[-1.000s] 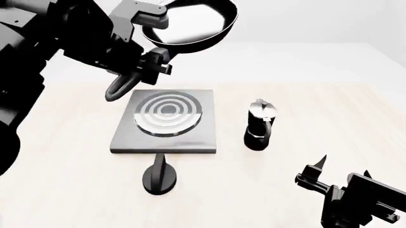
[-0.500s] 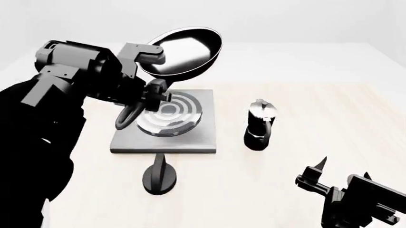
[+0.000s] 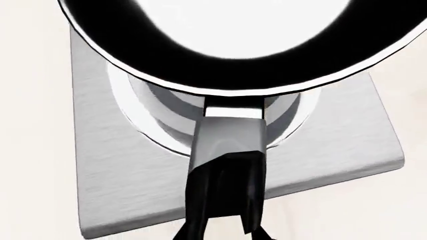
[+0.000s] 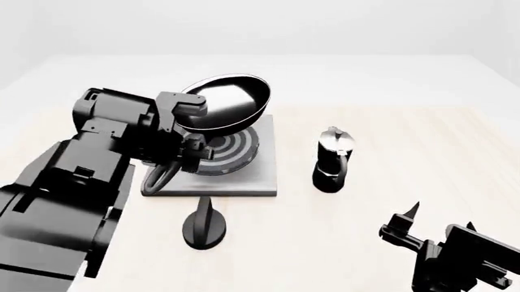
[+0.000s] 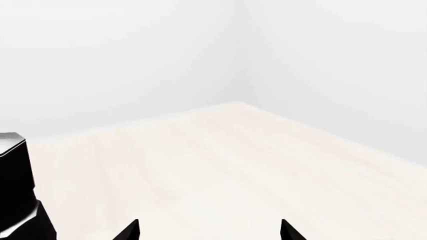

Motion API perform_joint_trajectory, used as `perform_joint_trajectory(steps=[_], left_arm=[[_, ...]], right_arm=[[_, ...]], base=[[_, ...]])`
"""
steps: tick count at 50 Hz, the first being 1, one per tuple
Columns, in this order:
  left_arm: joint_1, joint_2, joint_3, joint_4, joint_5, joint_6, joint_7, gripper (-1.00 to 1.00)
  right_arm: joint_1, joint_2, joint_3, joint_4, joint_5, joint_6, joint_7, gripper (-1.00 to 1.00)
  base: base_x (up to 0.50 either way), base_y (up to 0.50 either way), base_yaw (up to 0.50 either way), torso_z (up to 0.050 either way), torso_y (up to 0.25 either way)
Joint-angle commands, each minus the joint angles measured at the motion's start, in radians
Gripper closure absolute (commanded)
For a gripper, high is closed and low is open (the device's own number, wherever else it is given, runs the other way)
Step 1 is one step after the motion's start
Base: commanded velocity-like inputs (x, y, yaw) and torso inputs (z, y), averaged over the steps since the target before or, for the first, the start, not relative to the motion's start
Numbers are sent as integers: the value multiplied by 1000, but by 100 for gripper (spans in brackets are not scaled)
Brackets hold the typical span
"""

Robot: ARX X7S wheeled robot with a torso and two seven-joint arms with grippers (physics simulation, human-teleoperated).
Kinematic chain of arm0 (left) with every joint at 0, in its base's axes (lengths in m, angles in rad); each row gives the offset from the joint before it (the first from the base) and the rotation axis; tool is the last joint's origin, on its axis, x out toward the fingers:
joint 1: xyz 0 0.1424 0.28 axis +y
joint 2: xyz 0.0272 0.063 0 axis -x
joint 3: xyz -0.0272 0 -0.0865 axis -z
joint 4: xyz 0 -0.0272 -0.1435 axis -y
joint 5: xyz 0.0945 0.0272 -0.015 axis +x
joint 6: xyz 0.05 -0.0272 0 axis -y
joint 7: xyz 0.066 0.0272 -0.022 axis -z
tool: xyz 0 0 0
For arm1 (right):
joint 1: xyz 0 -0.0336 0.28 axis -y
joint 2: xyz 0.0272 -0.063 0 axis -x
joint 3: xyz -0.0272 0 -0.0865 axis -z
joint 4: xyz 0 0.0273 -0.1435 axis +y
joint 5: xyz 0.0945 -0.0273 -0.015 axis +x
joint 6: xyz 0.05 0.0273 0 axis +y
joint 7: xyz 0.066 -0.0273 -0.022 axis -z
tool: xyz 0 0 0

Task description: Turn on the stove and put the frying pan on it.

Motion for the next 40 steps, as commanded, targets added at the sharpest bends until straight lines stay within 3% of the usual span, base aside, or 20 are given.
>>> perform_joint_trajectory(steps=[1,15,27,40], left_arm=[[7,5,-215,1,192,-23,-24,100],[17,-16,-225,1,237,-38,-20,100],[26,8,-131,1,257,-4,79,100],[45,38,-83,1,250,-7,89,100]], right_arm=[[-1,1,1,4,4,-4,1,-100],[0,2,-4,6,3,-6,2,-100],[-2,2,-4,9,4,-12,3,-100],[-4,4,-5,8,8,-15,4,-100]], base=[[0,0,0,0,10],[0,0,0,0,1],[0,0,-1,1,1],[0,0,0,1,1]])
